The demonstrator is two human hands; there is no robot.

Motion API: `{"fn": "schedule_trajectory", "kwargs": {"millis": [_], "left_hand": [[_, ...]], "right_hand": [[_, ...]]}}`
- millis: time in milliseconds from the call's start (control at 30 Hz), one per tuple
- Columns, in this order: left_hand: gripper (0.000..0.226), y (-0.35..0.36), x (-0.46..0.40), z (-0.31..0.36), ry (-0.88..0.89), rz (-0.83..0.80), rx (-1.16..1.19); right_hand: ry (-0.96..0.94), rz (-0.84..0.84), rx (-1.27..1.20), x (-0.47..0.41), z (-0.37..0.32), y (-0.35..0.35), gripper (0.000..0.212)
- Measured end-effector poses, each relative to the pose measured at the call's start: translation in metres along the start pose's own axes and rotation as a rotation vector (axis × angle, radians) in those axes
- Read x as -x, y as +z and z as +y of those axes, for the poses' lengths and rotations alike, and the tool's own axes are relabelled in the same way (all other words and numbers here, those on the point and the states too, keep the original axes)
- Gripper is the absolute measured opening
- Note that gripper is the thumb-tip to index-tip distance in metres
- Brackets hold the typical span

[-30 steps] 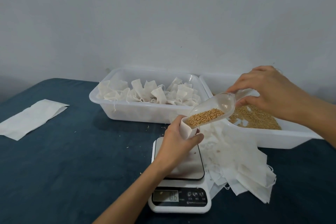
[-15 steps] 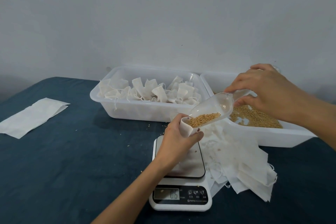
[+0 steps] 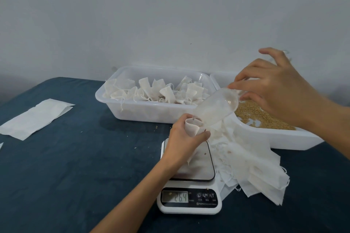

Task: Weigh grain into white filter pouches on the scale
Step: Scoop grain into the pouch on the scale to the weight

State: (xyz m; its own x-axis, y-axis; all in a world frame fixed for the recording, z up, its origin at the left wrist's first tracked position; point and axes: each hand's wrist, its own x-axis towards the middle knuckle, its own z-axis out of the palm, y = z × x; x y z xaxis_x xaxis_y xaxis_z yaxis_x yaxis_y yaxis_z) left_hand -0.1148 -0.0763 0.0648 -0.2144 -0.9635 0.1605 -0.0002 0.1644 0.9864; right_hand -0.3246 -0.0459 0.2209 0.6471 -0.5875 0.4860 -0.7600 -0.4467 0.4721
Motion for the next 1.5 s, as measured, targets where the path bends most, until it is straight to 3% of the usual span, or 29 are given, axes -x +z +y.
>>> {"fn": "schedule_trajectory", "kwargs": {"millis": [167,267,367,500,633,767,833,967,1133,1200,1300,1400,1500], "left_hand": [[0.042,-0.002,-0.001,0.000,-0.018,0.012,0.024],[0.044,-0.003,-0.001,0.000,-0.035,0.018,0.034],[0.043,-0.004,-0.001,0.000,-0.059,0.024,0.065],[0.039,-0.007,-0.002,0.002,-0.088,0.028,0.091],[0.031,-0.007,-0.003,0.000,-0.094,0.004,0.115],[0.007,-0.006,-0.005,-0.003,-0.063,-0.055,0.062],[0.023,-0.004,-0.005,-0.004,-0.030,-0.079,0.012],[0.037,-0.012,-0.009,0.001,0.039,-0.102,0.006],[0.032,-0.029,-0.048,0.032,0.088,0.020,0.124],[0.031,-0.036,-0.076,0.045,0.116,0.091,0.139],[0.029,-0.042,-0.126,0.060,0.077,0.206,0.158],[0.031,-0.042,-0.167,0.059,-0.027,0.285,0.067],[0.028,-0.045,-0.189,0.047,-0.056,0.276,-0.055]], "right_hand": [[-0.059,0.115,0.064,0.001,-0.001,0.005,0.029],[0.040,0.114,0.022,0.006,0.002,0.014,0.028],[0.277,0.051,-0.201,0.020,0.014,0.031,0.030],[0.788,0.012,-0.481,0.047,0.044,0.072,0.040],[1.142,-0.224,-0.428,0.070,0.073,0.117,0.025],[1.209,-0.601,-0.345,0.073,0.076,0.141,0.018],[1.182,-0.728,-0.333,0.071,0.072,0.149,0.014],[1.132,-0.819,-0.320,0.069,0.068,0.157,0.010],[1.103,-0.876,-0.295,0.069,0.066,0.151,0.013],[1.111,-0.806,-0.244,0.069,0.063,0.144,0.011],[1.102,-0.449,-0.172,0.060,0.053,0.140,0.008],[1.045,-0.052,-0.326,0.037,0.027,0.132,0.009],[0.991,0.194,-0.489,0.017,-0.003,0.126,0.008]]}}
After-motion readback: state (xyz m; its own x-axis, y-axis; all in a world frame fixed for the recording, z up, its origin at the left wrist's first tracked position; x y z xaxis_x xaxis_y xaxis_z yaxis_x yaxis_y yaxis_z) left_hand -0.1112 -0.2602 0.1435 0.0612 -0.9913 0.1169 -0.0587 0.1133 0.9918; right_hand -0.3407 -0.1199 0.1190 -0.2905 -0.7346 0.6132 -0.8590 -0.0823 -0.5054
